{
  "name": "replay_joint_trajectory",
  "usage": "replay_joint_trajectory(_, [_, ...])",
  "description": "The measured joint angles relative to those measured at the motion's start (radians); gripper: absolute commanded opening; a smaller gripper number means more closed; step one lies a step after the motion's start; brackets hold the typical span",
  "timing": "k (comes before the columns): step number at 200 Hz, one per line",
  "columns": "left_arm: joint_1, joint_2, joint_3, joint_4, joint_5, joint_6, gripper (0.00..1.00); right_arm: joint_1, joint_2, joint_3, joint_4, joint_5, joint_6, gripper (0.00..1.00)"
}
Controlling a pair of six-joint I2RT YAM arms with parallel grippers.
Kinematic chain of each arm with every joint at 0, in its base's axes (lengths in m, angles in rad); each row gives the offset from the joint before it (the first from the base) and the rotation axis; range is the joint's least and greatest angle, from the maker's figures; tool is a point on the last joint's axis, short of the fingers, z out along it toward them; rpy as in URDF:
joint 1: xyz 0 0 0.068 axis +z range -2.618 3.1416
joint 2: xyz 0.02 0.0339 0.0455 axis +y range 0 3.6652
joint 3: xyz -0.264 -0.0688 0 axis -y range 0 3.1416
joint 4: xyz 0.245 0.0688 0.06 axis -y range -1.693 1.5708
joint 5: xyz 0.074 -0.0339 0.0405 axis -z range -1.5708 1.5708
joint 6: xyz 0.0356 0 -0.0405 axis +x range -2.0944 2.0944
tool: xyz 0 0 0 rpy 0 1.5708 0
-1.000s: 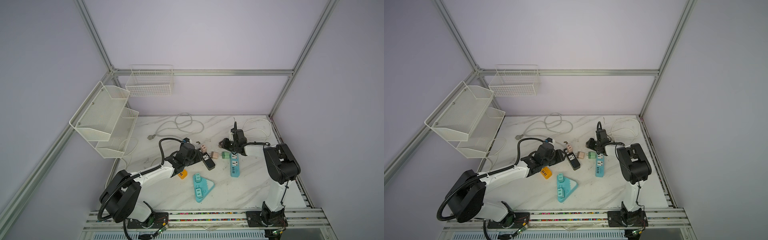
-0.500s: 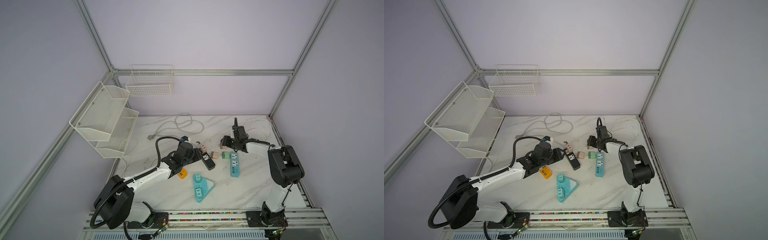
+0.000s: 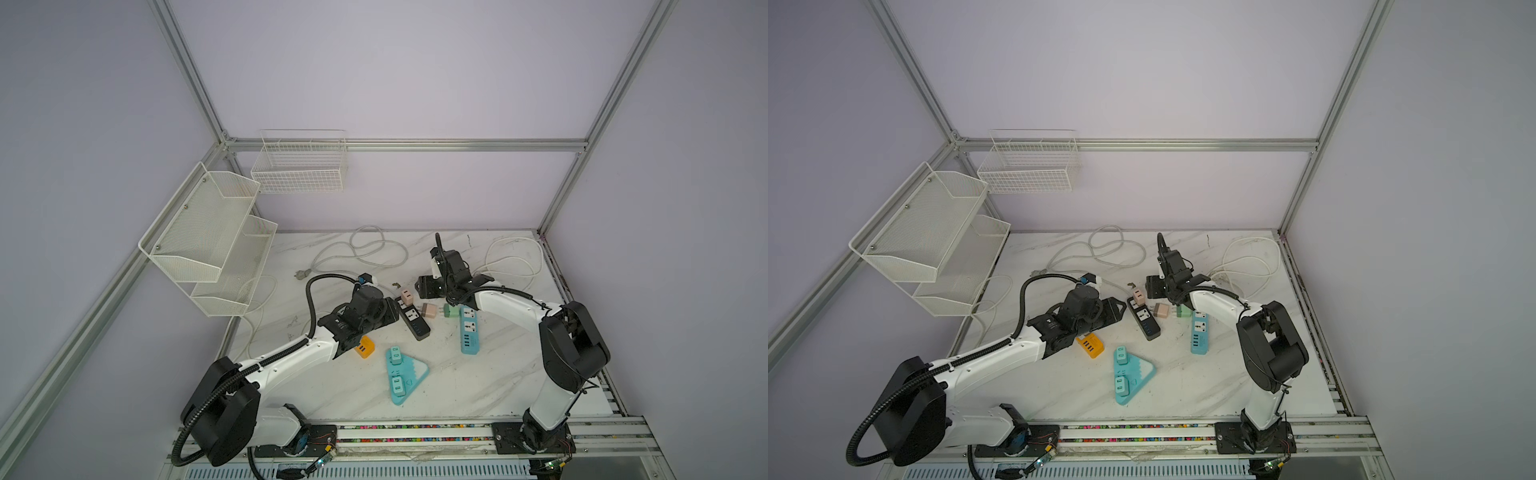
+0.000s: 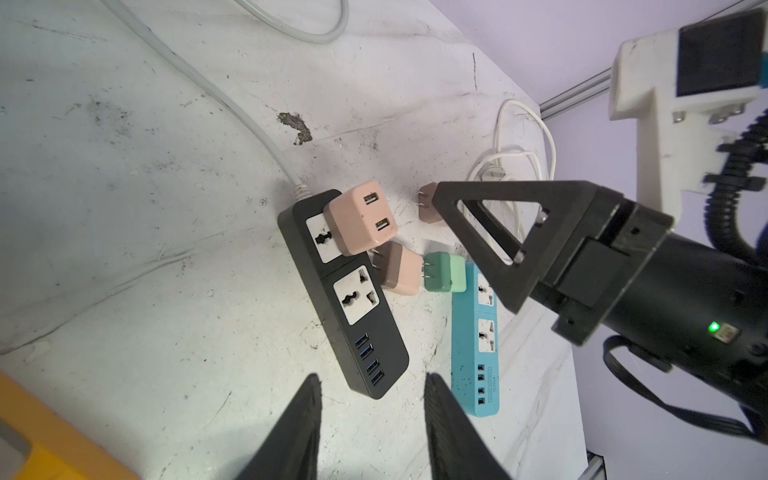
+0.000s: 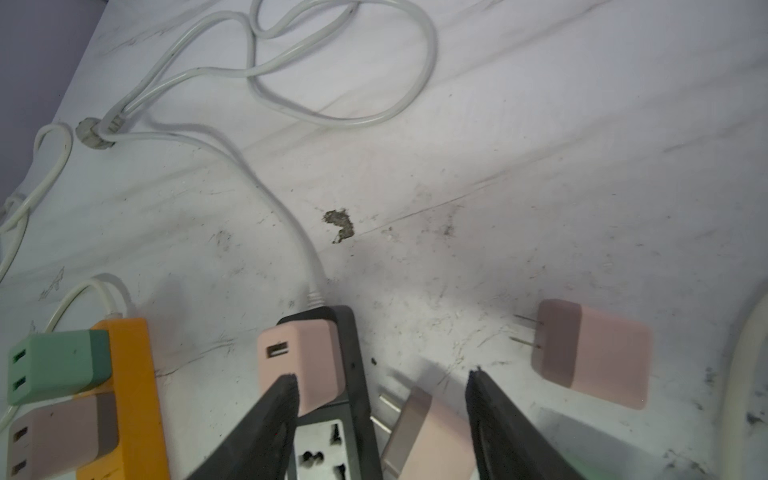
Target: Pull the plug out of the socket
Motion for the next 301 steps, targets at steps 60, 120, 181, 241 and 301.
replay_joint_trajectory(60, [0.007, -0.002, -0.035, -0.008, -0.009, 0.001, 0.42, 0.102, 0.067, 0.1, -0.064, 0.055, -0.072, 0.69])
replay_joint_trajectory(120, [0.014, -0.002, -0.064, 0.009, -0.01, -0.003, 0.42, 0.135, 0.201, 0.19, -0.12, 0.134, -0.111, 0.67])
replay_joint_trajectory(181, [0.014, 0.012, -0.067, 0.019, -0.011, -0.009, 0.41, 0.135, 0.254, 0.197, -0.136, 0.148, -0.161, 0.54])
replay_joint_trajectory(241, [0.022, 0.031, -0.073, 0.038, -0.01, -0.009, 0.41, 0.136, 0.263, 0.197, -0.132, 0.134, -0.211, 0.39])
replay_joint_trajectory(301, [0.029, 0.05, -0.079, 0.067, 0.003, -0.01, 0.41, 0.137, 0.252, 0.172, -0.098, 0.103, -0.248, 0.26])
